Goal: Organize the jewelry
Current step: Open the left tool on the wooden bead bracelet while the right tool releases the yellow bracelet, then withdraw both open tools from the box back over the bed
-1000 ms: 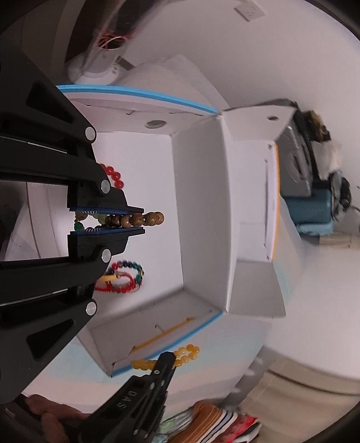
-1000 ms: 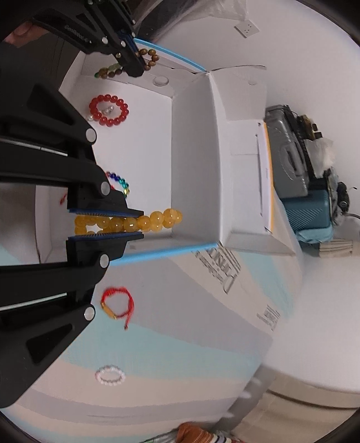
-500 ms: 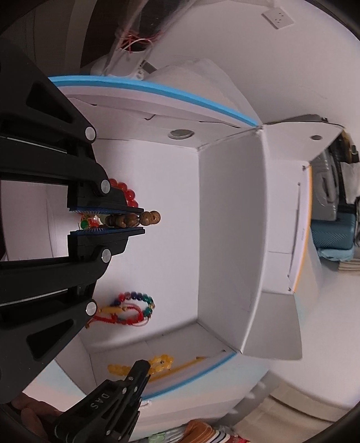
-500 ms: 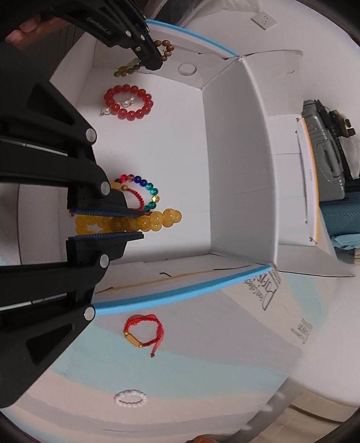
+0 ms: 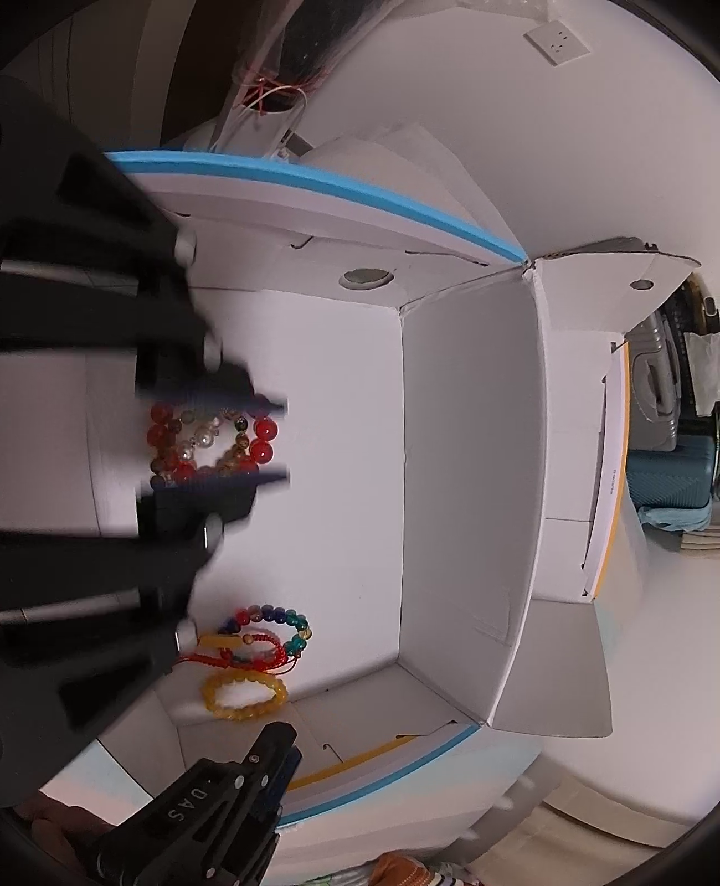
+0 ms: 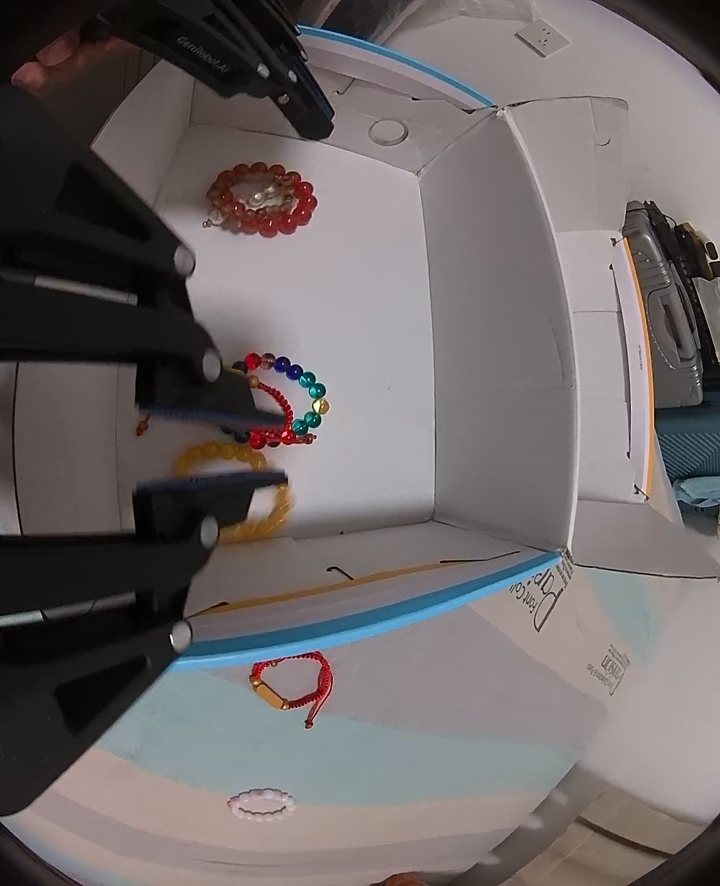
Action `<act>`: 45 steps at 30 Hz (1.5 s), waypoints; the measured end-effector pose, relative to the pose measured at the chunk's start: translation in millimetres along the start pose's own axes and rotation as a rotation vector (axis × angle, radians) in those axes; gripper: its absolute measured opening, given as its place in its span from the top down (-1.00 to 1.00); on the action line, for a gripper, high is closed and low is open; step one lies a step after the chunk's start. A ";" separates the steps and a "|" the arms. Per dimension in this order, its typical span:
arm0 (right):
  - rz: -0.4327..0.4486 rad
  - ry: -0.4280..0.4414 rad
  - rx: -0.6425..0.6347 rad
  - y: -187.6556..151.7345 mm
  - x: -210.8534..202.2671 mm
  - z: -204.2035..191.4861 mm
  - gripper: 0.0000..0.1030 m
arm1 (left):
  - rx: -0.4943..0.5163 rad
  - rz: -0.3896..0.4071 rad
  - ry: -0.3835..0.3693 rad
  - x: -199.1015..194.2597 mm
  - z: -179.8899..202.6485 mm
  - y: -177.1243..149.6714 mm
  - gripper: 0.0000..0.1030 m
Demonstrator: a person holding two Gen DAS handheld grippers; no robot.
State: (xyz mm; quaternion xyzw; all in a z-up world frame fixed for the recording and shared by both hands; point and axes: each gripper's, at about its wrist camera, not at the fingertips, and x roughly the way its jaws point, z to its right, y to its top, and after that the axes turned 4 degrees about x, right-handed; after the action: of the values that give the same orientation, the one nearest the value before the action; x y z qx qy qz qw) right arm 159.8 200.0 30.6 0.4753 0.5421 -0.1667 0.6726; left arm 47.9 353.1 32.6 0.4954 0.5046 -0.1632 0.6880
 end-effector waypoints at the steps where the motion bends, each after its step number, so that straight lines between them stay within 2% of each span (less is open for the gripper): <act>1: 0.007 0.004 0.002 0.2 -1.3 0.7 0.32 | 0.001 0.009 0.013 -1.9 0.3 0.1 -0.06; 3: 0.020 0.011 0.006 1.0 -5.4 2.8 0.10 | 0.017 0.042 0.027 -8.2 2.7 0.5 -0.11; 4: 0.033 0.011 0.009 1.3 -9.2 4.9 0.04 | 0.022 0.044 0.028 -9.5 3.4 0.6 -0.25; 6: 0.050 0.006 0.013 1.8 -14.5 8.3 -0.20 | 0.026 0.057 0.022 -14.0 7.2 1.2 -0.44; 8: 0.073 -0.003 0.027 2.7 -21.7 15.1 -0.36 | 0.028 0.076 0.028 -18.6 10.9 2.2 -0.58; 9: 0.073 0.012 0.031 3.4 -24.3 18.5 -0.39 | 0.029 0.083 0.024 -20.0 13.4 3.0 -0.64; 11: 0.068 0.031 0.024 5.3 -28.2 22.6 -0.39 | 0.044 0.095 0.010 -24.8 20.4 4.0 -0.65; 13: 0.085 0.018 0.013 5.0 -35.2 24.5 -0.42 | 0.063 0.105 0.002 -28.8 28.1 4.3 -0.77; 14: 0.106 -0.004 0.012 4.6 -39.4 25.6 -0.60 | 0.072 0.115 0.004 -31.1 32.6 4.5 -0.80; 15: 0.129 -0.008 0.014 4.0 -44.9 27.9 -0.67 | 0.077 0.122 0.005 -33.5 36.5 4.3 -0.85; 21: 0.171 -0.018 0.074 7.3 -61.6 62.4 -0.80 | 0.101 0.131 -0.003 -40.1 57.5 7.0 -0.89; 31: 0.208 -0.075 0.182 4.7 -88.7 137.6 -0.81 | 0.140 0.163 -0.053 -56.5 100.3 8.9 -0.89; 45: 0.205 -0.164 0.292 -17.5 -99.3 234.4 -0.81 | 0.263 0.190 -0.153 -62.6 192.0 -6.9 -0.89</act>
State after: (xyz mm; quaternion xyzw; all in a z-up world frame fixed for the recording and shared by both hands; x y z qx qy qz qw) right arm 245.2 -29.8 101.4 0.6054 0.4042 -0.2123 0.6520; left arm 117.7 170.2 82.6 0.6129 0.3760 -0.1991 0.6659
